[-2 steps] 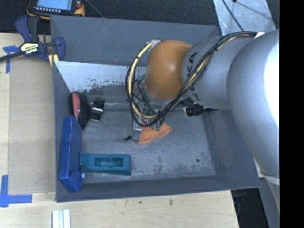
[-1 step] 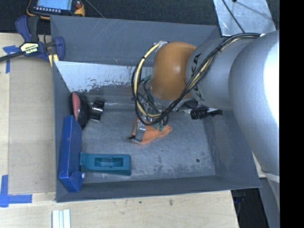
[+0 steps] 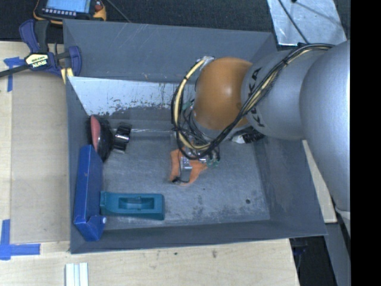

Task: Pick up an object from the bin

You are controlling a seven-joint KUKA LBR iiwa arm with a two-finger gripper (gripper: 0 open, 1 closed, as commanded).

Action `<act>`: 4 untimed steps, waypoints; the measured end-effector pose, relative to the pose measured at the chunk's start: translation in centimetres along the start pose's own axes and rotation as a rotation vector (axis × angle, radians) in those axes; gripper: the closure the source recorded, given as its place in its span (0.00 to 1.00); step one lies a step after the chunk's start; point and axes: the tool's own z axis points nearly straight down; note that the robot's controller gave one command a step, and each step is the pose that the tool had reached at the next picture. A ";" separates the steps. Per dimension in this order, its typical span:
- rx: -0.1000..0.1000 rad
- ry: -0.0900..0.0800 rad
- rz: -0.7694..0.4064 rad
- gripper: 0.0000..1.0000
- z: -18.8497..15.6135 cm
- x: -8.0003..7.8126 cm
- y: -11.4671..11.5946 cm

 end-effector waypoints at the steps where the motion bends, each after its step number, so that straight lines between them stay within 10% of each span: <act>1: 0.000 -0.001 0.259 1.00 1.0 0.9 -2.2; 4: -0.002 -0.011 0.239 1.00 -8.9 1.0 -3.2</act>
Offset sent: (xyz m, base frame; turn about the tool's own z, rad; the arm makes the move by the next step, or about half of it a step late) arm 0.0000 0.0000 0.0000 0.0000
